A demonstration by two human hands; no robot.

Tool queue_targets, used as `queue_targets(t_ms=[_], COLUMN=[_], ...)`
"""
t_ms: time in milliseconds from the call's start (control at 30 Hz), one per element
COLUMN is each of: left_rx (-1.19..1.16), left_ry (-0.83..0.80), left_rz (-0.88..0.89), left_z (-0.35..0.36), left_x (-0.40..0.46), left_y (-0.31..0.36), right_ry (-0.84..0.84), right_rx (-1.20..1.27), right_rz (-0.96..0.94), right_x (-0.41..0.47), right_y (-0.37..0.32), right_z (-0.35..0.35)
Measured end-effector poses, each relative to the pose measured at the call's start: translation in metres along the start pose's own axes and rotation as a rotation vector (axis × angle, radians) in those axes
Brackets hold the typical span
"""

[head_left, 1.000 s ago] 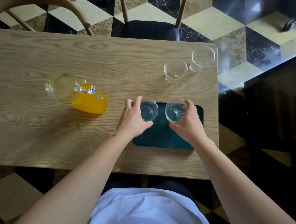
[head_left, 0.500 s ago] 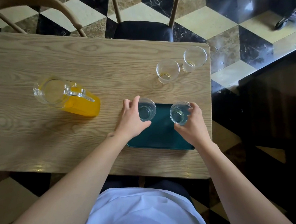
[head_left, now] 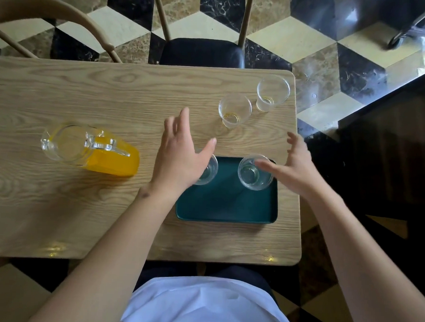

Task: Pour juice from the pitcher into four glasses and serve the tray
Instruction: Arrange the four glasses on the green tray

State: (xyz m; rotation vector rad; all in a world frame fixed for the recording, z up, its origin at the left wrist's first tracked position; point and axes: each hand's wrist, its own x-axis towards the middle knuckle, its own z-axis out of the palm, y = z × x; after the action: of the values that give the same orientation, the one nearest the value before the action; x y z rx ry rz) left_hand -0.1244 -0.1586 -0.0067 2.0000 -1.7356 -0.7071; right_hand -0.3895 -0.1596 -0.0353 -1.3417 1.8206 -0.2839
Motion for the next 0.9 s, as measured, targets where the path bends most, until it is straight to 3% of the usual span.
queue_targets(t_ms=[67,233,300,500,900], left_rx=[-0.006,0.185,0.264,0.46,0.418], left_ry=[-0.002,-0.315,-0.37,-0.364,-0.361], left_rz=[0.028,-0.041,-0.024,0.096,0.159], left_z=[0.003,0.032,0.043,0.066,0.098], left_x=[0.03,0.091,0.104,0.125,0.141], left_y=[0.012,0.027,0.028,0.023,0.041], right_ry=[0.075,0.193,0.182,0.077,0.099], right_rx=[0.006,-0.162,-0.237,-0.399,-0.43], right_rz=[-0.012,-0.084,-0.078,-0.035,-0.112], right_x=[0.027,0.105,0.127,0.173,0.2], right_y=[-0.013,-0.048,-0.053,-0.055,-0.039], right_z=[-0.019,-0.04,-0.039,-0.029,-0.015])
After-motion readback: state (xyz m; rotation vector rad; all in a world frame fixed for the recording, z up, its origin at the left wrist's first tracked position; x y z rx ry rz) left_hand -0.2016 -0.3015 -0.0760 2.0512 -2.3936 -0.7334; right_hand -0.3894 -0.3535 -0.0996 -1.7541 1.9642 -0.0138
